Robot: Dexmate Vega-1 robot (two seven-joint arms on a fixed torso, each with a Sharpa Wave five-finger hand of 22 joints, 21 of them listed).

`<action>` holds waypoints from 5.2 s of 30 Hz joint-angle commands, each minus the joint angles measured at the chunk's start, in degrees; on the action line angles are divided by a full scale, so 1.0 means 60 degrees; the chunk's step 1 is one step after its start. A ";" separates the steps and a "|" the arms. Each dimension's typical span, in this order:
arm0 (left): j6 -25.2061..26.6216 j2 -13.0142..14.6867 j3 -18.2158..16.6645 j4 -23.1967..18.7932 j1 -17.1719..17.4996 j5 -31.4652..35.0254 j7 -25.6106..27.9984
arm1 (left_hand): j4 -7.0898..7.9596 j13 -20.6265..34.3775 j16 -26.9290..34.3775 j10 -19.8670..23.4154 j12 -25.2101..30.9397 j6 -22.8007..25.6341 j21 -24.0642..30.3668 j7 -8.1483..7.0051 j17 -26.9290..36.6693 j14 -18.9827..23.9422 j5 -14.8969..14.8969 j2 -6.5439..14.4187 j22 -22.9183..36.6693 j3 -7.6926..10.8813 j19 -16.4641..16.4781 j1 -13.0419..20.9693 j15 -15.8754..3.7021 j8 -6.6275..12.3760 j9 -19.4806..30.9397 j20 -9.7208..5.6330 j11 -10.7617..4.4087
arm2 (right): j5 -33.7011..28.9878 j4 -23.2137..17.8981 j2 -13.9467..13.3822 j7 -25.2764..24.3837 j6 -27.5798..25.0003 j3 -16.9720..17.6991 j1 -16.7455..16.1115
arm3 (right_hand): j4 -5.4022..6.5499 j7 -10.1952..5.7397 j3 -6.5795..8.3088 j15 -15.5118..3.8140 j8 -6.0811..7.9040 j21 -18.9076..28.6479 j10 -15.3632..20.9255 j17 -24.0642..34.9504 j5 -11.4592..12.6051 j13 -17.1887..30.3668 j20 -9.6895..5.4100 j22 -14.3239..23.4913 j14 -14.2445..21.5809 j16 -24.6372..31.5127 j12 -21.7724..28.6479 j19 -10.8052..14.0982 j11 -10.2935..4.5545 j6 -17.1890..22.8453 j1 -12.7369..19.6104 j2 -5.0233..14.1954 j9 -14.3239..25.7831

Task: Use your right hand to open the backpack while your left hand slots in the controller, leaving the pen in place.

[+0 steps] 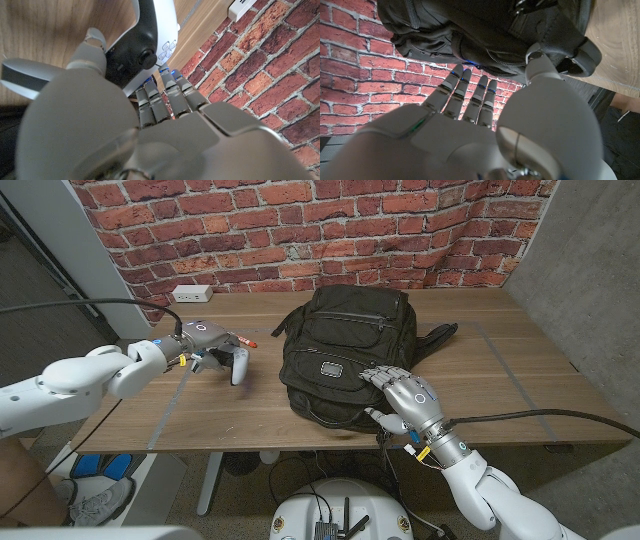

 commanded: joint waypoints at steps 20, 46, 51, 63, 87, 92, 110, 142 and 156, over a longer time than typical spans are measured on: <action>0.0521 -0.0025 -0.0032 -0.0305 0.0284 -0.0120 -0.0013 | 0.0024 0.0063 -0.0072 0.0846 0.0009 0.1277 -0.0012 -0.0584 0.0020 0.0170 0.0032 0.1350 0.0026 0.0124 -0.0003 0.0351 -0.1636 0.0021 0.0025 -0.1508 -0.0628 | 0.0874 -0.0093 -0.0338 -0.0451 0.0496 0.0148 0.0155 | 0.0179 -0.0119 -0.0279 -0.1561 0.0560 0.0261 0.1112 0.0454 -0.0125 0.0193 -0.1024 0.0100 0.0928 0.0692 0.0327 0.0936 -0.0055 0.1123 0.0097 0.0497 -0.0011; 0.0565 -0.0106 0.0084 -0.0220 0.0238 -0.0203 0.0003 | 0.0018 0.0089 -0.0107 0.0911 -0.0055 0.1316 -0.0009 -0.0573 0.0025 0.0224 0.0028 0.1365 0.0027 0.0138 0.0009 0.0354 -0.1638 -0.0030 0.0031 -0.1508 -0.0625 | 0.1127 -0.0045 -0.0129 -0.0745 0.0920 0.0247 0.0356 | 0.0137 -0.0327 -0.0539 -0.1647 0.0911 0.0405 0.2171 0.0786 -0.0108 0.0155 -0.1121 0.0153 0.1691 0.1276 0.0514 0.1498 -0.0213 0.2232 0.0187 0.0849 -0.0090; 0.0668 -0.0073 0.0061 -0.0267 0.0314 -0.0240 0.0035 | 0.0023 0.0093 -0.0111 0.0916 -0.0066 0.1314 -0.0009 -0.0575 0.0026 0.0232 0.0027 0.1375 0.0027 0.0142 0.0010 0.0350 -0.1638 -0.0041 0.0032 -0.1508 -0.0622 | 0.1132 -0.0007 -0.0131 -0.0767 0.0973 0.0255 0.0369 | 0.0113 -0.0361 -0.0559 -0.1687 0.1044 0.0462 0.2553 0.0807 -0.0093 0.0136 -0.1196 0.0167 0.1915 0.1385 0.0595 0.1672 -0.0304 0.2683 0.0292 0.0994 -0.0109; 0.1057 0.0140 -0.0074 -0.0472 0.0631 -0.0436 0.0191 | 0.0024 0.0108 -0.0134 0.0935 -0.0104 0.1237 -0.0010 -0.0612 0.0024 0.0242 0.0025 0.1399 0.0027 0.0156 0.0013 0.0338 -0.1638 -0.0139 -0.0009 -0.1508 -0.0625 | 0.1163 0.0091 -0.0097 -0.0935 0.1062 0.0315 0.0426 | 0.0322 -0.0593 -0.0366 -0.1714 0.1293 0.0495 0.3527 0.0687 -0.0066 0.0072 -0.1409 0.0199 0.2290 0.1236 0.0799 0.1760 -0.0504 0.3641 0.0096 0.1733 -0.0147; 0.1781 0.0755 -0.0335 -0.0938 0.1302 -0.0965 0.0798 | 0.0020 0.0133 -0.0152 0.0983 -0.0145 0.1281 -0.0010 -0.0620 0.0026 0.0265 0.0023 0.1421 0.0026 0.0166 0.0021 0.0330 -0.1638 -0.0269 -0.0078 -0.1506 -0.0624 | 0.1518 -0.0125 -0.0036 -0.1151 0.1056 0.0800 0.0311 | 0.0050 -0.0522 -0.0070 -0.1806 0.1573 0.0595 0.4893 0.0673 -0.0085 0.0024 -0.1529 0.0237 0.2893 0.1153 0.1083 0.1922 -0.0474 0.4786 0.0353 0.2327 -0.0174; 0.1961 0.1058 -0.0448 -0.1149 0.1572 -0.1193 0.1092 | 0.0022 0.0138 -0.0150 0.0993 -0.0152 0.1317 -0.0009 -0.0635 0.0029 0.0279 0.0021 0.1429 0.0027 0.0167 0.0025 0.0326 -0.1638 -0.0280 -0.0080 -0.1505 -0.0623 | 0.1908 -0.0241 0.0116 -0.1135 0.1126 0.0984 0.0312 | -0.0001 -0.0476 -0.0054 -0.1806 0.1597 0.0620 0.5086 0.0690 -0.0082 0.0078 -0.1525 0.0244 0.3001 0.1165 0.1154 0.1954 -0.0484 0.4927 0.0427 0.2325 -0.0180; 0.1786 0.0513 -0.2875 -0.1217 0.3833 -0.0763 0.1119 | 0.0017 0.0158 -0.0132 0.1089 -0.0161 0.1456 0.0003 -0.0625 0.0035 0.0365 0.0023 0.1445 0.0029 0.0178 0.0066 0.0328 -0.1640 -0.0269 -0.0030 -0.1505 -0.0622 | 0.2601 -0.0404 0.0580 -0.0877 0.1212 0.1372 0.0375 | -0.0071 -0.0367 -0.0027 -0.1812 0.1595 0.0687 0.5380 0.0749 -0.0058 0.0232 -0.1529 0.0257 0.3301 0.1207 0.1265 0.2031 -0.0413 0.5156 0.0633 0.2294 -0.0189; 0.0135 -0.2031 -0.3667 -0.1212 0.3420 0.1060 -0.0193 | 0.0001 0.0185 -0.0165 0.1157 -0.0216 0.1495 0.0003 -0.0659 0.0025 0.0401 0.0022 0.1414 0.0031 0.0192 0.0100 0.0347 -0.1640 -0.0352 0.0007 -0.1508 -0.0626 | 0.4332 -0.0929 0.1910 -0.0051 0.0363 0.1778 0.0670 | -0.0079 -0.0117 -0.0005 -0.1801 0.1523 0.0783 0.5667 0.0824 0.0004 0.0513 -0.1523 0.0270 0.3695 0.1214 0.1399 0.2110 -0.0316 0.5319 0.0887 0.2253 -0.0171; -0.0341 -0.2493 -0.3743 -0.1157 0.3176 0.1205 -0.0335 | 0.0007 0.0195 -0.0163 0.1171 -0.0240 0.1524 0.0002 -0.0647 0.0029 0.0428 0.0022 0.1419 0.0031 0.0197 0.0110 0.0348 -0.1641 -0.0383 0.0003 -0.1507 -0.0628 | 0.4904 -0.1172 0.2393 0.0229 -0.0532 0.1726 0.1038 | -0.0078 -0.0028 -0.0008 -0.1802 0.1490 0.0829 0.5747 0.0851 0.0030 0.0617 -0.1510 0.0273 0.3801 0.1206 0.1442 0.2164 -0.0275 0.5353 0.0957 0.2231 -0.0163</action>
